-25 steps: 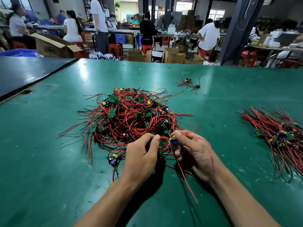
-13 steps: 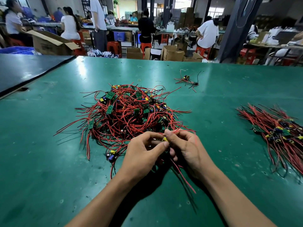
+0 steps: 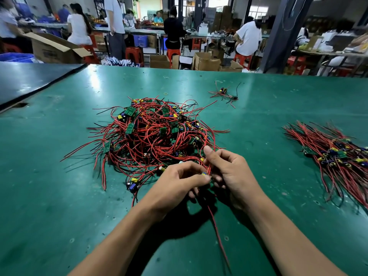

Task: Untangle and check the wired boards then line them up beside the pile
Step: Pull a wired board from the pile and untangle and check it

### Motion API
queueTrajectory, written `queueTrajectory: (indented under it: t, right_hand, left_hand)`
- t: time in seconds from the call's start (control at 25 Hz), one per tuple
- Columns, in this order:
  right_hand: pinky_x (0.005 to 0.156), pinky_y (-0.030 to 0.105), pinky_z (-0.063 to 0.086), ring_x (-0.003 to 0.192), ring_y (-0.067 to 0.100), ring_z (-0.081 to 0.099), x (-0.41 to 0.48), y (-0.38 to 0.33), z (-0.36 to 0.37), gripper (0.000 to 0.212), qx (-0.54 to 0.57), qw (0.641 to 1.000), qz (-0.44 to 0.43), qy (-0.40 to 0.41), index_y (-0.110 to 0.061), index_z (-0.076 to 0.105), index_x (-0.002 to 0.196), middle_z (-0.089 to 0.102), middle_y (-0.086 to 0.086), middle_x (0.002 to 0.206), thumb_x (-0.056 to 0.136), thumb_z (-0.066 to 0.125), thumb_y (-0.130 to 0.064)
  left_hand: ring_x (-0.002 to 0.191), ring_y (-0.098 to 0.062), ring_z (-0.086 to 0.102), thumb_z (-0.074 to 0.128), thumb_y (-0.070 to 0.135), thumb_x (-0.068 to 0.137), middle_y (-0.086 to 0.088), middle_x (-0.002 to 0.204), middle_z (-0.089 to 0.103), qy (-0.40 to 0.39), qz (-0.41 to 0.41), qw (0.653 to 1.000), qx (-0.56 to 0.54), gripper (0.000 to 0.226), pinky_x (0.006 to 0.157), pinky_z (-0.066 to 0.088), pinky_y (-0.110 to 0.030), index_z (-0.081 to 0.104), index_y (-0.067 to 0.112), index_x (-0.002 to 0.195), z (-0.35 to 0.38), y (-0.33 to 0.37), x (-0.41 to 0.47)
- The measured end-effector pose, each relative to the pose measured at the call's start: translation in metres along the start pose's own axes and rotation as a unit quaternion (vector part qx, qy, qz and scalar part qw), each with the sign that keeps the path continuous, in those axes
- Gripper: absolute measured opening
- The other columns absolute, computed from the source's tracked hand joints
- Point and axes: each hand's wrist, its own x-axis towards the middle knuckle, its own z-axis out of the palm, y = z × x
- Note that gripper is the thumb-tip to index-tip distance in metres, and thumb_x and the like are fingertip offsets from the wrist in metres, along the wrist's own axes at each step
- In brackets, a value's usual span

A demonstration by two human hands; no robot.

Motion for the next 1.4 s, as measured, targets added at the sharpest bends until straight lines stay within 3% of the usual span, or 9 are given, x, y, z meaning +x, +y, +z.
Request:
queueTrajectory:
  t: [0.16,0.28,0.4,0.48,0.6,0.76,1.04,1.24,1.4]
  right_hand:
    - [0.037,0.016,0.038,0.037,0.008,0.045,-0.002,0.001,0.007,0.036,0.019,1.000,0.007,-0.004,-0.018,0.060,0.061,0.052,0.000,0.051,0.072,0.080,-0.046]
    - [0.039,0.018,0.041,0.041,0.010,0.051,-0.002,0.003,0.006,0.035,0.008,1.000,0.015,-0.011,-0.016,0.065,0.068,0.058,0.003,0.057,0.074,0.080,-0.046]
    - [0.062,0.032,0.057,0.068,0.023,0.067,-0.005,0.005,0.003,0.035,0.000,0.996,0.032,-0.079,-0.009,0.073,0.089,0.071,0.022,0.085,0.078,0.084,-0.040]
    - [0.065,0.032,0.057,0.075,0.025,0.069,-0.008,0.005,0.004,0.040,-0.016,0.994,0.046,-0.101,-0.007,0.076,0.101,0.073,0.025,0.095,0.081,0.081,-0.041]
    - [0.043,0.022,0.040,0.047,0.016,0.051,-0.006,0.004,0.005,0.045,-0.061,0.995,0.047,-0.065,-0.008,0.077,0.096,0.060,0.011,0.063,0.085,0.073,-0.052]
    - [0.035,0.013,0.027,0.031,0.003,0.032,0.000,0.001,0.006,0.043,-0.068,0.997,0.025,-0.011,-0.008,0.077,0.085,0.039,-0.007,0.041,0.096,0.061,-0.046]
    - [0.031,0.016,0.021,0.038,0.004,0.025,0.009,-0.007,-0.004,0.042,0.028,0.993,0.012,0.118,-0.008,0.071,0.073,0.038,-0.003,0.060,0.098,0.060,-0.040]
    - [0.026,0.014,0.021,0.030,0.002,0.027,0.007,-0.014,-0.005,0.041,0.222,0.964,0.143,0.024,-0.011,0.057,0.068,0.038,-0.001,0.064,0.098,0.056,-0.039]
    - [0.025,0.013,0.020,0.029,0.001,0.025,0.006,-0.014,-0.005,0.041,0.186,0.971,0.149,0.006,-0.010,0.061,0.068,0.039,-0.001,0.061,0.094,0.059,-0.041]
  left_hand:
    - [0.070,-0.022,0.058,0.066,0.014,0.091,-0.023,0.083,0.071,0.063,0.024,0.998,0.019,0.012,0.068,0.046,-0.034,0.075,0.007,0.086,0.009,-0.003,0.001]
    - [0.071,-0.017,0.065,0.067,0.010,0.089,-0.016,0.082,0.074,0.090,0.031,0.995,0.002,0.010,0.072,0.052,-0.032,0.076,0.007,0.086,0.009,-0.005,0.002]
    - [0.070,-0.012,0.066,0.065,0.004,0.087,-0.010,0.078,0.075,0.098,0.038,0.994,-0.038,0.011,0.069,0.052,-0.026,0.076,0.004,0.083,0.009,-0.005,0.000]
    - [0.068,-0.005,0.066,0.063,-0.001,0.086,0.001,0.073,0.074,0.091,0.045,0.993,-0.056,0.013,0.070,0.050,-0.019,0.073,-0.002,0.078,0.010,-0.006,0.000]
    - [0.070,-0.002,0.068,0.061,-0.004,0.087,0.005,0.079,0.076,0.099,0.042,0.992,-0.072,0.014,0.066,0.049,-0.015,0.067,-0.008,0.074,0.013,-0.007,0.001]
    - [0.069,-0.008,0.067,0.061,0.001,0.091,0.005,0.085,0.075,0.110,0.024,0.990,-0.082,0.015,0.059,0.050,-0.019,0.065,-0.002,0.076,0.015,-0.005,0.004]
    - [0.063,-0.020,0.051,0.063,0.011,0.092,-0.002,0.066,0.063,0.101,0.017,0.995,0.008,0.012,0.056,0.040,-0.029,0.065,0.005,0.082,0.016,-0.005,0.000]
    - [0.061,-0.018,0.054,0.062,0.009,0.091,-0.010,0.069,0.064,0.095,0.044,0.991,0.085,0.011,0.059,0.046,-0.031,0.072,0.011,0.087,0.018,-0.007,-0.002]
    - [0.066,-0.018,0.062,0.063,0.016,0.093,-0.006,0.076,0.072,0.115,0.102,0.980,0.130,0.014,0.067,0.053,-0.033,0.076,0.013,0.086,0.019,-0.008,-0.005]
